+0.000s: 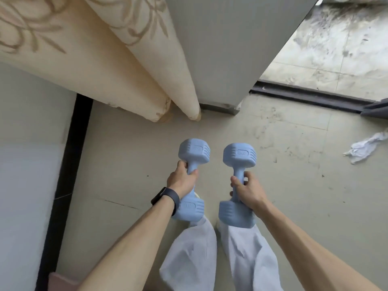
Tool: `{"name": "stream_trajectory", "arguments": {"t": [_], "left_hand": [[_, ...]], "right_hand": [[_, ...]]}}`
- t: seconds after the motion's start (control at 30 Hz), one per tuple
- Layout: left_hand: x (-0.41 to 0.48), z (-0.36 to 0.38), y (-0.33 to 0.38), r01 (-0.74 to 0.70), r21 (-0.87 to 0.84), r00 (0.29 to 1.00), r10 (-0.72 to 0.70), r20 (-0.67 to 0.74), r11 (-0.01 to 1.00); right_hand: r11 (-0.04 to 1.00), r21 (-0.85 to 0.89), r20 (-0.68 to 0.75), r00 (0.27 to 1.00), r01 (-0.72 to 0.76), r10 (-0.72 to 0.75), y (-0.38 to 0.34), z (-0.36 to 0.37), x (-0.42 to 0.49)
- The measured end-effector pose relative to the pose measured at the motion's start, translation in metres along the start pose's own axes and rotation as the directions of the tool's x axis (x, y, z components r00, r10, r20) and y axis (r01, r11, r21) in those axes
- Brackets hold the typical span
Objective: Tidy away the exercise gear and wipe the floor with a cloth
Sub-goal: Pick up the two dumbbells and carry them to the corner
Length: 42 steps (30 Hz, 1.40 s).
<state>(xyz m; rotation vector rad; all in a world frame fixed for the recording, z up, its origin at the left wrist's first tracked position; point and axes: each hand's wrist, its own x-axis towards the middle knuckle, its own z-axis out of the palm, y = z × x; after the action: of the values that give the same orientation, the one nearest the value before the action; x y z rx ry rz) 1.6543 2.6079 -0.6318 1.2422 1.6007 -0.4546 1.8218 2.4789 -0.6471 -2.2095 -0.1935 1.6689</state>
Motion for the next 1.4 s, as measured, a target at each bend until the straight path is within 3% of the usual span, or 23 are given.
{"name": "stream_trajectory", "arguments": {"t": [0.33, 0.7, 0.83, 1.13, 1.27, 1.4], "left_hand": [[0.193, 0.072, -0.009, -0.019, 0.025, 1.000, 0.019, 0.011, 1.000], [0.299, 0.075, 0.041, -0.141, -0.130, 0.990, 0.140, -0.023, 0.981], [0.312, 0.067, 0.042, -0.155, -0.081, 0.988, 0.154, -0.011, 0.985], [0.312, 0.066, 0.041, -0.224, -0.080, 0.973, 0.218, -0.075, 0.971], [0.318, 0.066, 0.034, -0.225, -0.074, 0.972, 0.218, -0.087, 0.972], [0.320, 0.057, 0.037, -0.221, 0.007, 0.975, 0.221, -0.032, 0.975]], "right_hand": [[0.983, -0.171, -0.033, 0.997, 0.070, -0.077, 0.020, 0.028, 0.190], [0.982, 0.045, -0.145, 0.974, 0.183, -0.174, -0.012, 0.046, 0.290], [0.982, 0.087, -0.164, 0.975, 0.168, -0.152, -0.026, 0.054, 0.300], [0.984, -0.036, -0.198, 0.964, 0.173, -0.176, -0.030, 0.061, 0.298], [0.979, 0.080, -0.155, 0.973, 0.187, -0.173, -0.027, 0.062, 0.303], [0.975, 0.070, -0.181, 0.964, 0.210, -0.195, -0.027, 0.066, 0.305]]}}
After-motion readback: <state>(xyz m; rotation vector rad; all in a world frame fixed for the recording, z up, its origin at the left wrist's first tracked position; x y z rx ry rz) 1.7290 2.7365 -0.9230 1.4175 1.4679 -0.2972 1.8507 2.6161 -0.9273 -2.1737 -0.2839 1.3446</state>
